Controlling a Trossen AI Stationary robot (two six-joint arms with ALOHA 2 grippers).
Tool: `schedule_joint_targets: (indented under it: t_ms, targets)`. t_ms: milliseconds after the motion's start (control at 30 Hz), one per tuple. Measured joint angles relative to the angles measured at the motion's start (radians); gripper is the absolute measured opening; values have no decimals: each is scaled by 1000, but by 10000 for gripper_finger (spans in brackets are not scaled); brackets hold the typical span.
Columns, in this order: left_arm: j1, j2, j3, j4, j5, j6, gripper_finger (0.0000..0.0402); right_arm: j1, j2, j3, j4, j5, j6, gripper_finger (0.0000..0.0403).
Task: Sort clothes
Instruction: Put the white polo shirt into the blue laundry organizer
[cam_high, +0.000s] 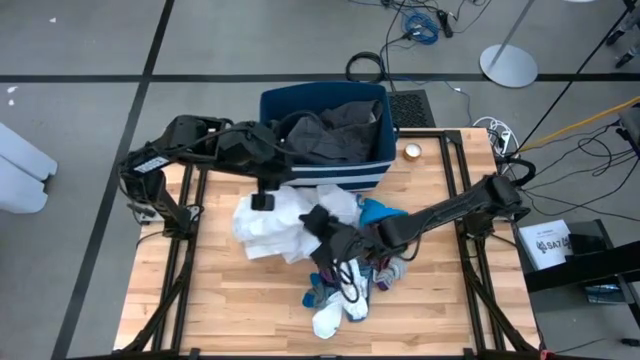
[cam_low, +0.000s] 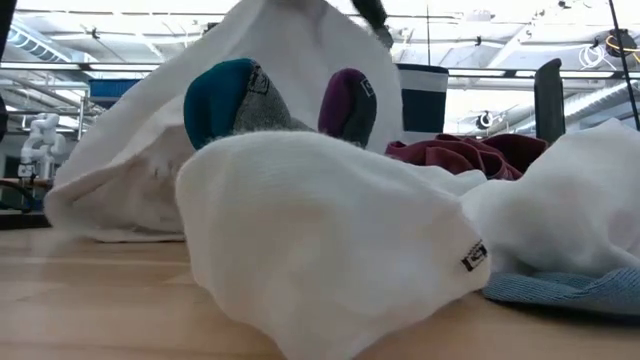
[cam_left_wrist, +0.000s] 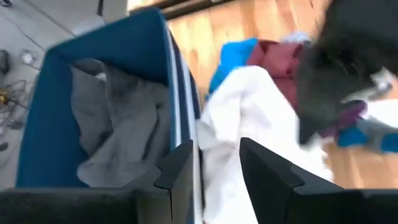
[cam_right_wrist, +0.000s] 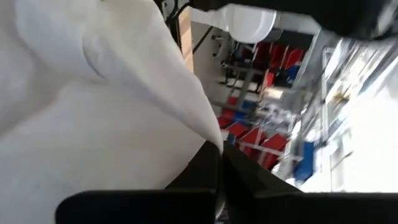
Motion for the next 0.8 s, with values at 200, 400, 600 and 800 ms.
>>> schedule_joint_targets:
  t_ms: [200, 400, 600, 800]
  targets:
    - [-5, -45, 0, -52, 90, -48, 143, -45, -183, 0, -316, -2, 398, 0]
    - [-26, -69, -9, -72, 92, -64, 143, -98, -351, 0, -632, -51, 748, 0]
    - [-38, -71, -135, -71, 93, -60, 143, -152, -463, 0, -833, -148, 1032, 0]
    - [-71, -74, -386, -64, 117, -79, 143, -196, -513, 0, -1006, -148, 1226, 0]
